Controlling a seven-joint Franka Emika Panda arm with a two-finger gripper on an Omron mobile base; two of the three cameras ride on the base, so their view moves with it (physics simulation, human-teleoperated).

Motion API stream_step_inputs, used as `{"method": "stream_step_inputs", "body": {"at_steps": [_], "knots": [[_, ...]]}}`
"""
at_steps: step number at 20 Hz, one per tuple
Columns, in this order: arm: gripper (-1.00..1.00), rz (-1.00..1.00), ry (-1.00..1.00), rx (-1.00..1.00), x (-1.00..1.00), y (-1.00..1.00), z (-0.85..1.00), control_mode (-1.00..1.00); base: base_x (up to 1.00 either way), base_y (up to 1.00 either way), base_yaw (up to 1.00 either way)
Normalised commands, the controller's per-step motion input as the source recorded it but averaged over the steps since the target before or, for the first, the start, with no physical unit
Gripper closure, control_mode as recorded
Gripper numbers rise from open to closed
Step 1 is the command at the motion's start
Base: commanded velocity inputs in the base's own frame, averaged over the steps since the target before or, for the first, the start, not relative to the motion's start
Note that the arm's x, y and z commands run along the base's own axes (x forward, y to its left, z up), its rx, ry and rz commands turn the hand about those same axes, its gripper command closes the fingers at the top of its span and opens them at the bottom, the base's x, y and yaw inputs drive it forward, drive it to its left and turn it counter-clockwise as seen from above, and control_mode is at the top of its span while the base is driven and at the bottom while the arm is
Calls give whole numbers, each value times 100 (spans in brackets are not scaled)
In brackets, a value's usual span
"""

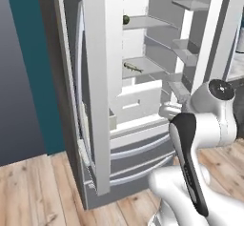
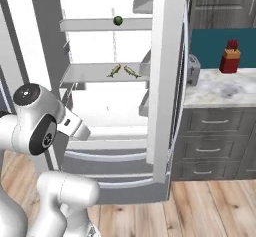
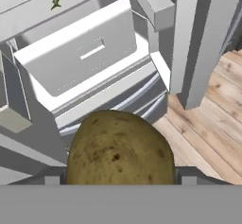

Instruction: Gather the potato and avocado from the fridge and place them on a tray on the dining counter. Then gather the fishs from the fridge and place them on the other tray.

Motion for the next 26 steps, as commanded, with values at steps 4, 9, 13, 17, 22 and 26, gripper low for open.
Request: {"method": "stream_step_inputs", "body": {"at_steps": [4, 9, 13, 17, 22, 26], "knots": [[100, 0, 0, 0, 0, 0, 0, 100, -68, 0, -40], [100, 0, 0, 0, 0, 0, 0, 100, -76, 0, -41], [100, 0, 0, 0, 0, 0, 0, 100, -74, 0, -42], [100, 0, 0, 0, 0, 0, 0, 100, -70, 0, -42], [100, 0, 0, 0, 0, 0, 0, 100, -70, 0, -42], [100, 0, 0, 0, 0, 0, 0, 100, -70, 0, -41]]}}
